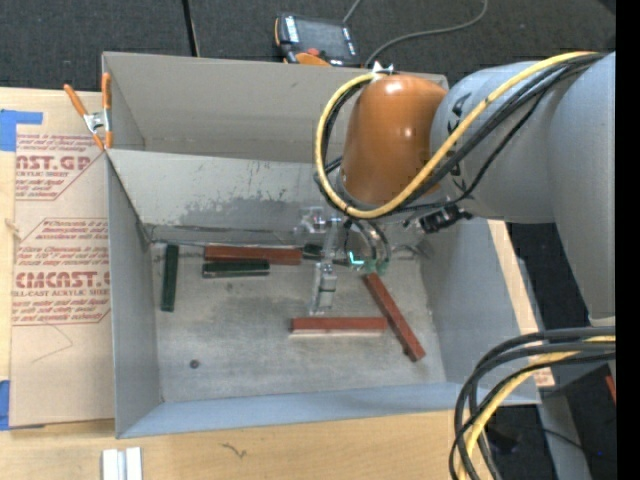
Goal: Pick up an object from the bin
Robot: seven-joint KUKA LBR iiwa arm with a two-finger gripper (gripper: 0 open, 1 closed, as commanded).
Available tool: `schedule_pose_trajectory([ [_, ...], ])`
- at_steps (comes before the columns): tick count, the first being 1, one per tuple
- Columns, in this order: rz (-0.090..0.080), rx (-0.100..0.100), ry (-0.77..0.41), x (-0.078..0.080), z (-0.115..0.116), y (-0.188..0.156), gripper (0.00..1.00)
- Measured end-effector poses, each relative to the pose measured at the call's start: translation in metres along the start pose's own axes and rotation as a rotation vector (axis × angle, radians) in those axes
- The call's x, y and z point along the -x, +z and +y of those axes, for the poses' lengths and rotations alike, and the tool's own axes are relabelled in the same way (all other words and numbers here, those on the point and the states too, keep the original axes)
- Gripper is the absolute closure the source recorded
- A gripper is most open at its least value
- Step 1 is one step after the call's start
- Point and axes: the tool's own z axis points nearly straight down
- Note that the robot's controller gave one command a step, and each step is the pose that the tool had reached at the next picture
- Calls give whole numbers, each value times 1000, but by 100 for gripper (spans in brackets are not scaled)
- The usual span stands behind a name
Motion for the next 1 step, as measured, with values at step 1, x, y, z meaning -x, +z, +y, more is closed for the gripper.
schedule_pose_trajectory([
  [1, 3, -1, -102, -49, -43, 88, 0],
])
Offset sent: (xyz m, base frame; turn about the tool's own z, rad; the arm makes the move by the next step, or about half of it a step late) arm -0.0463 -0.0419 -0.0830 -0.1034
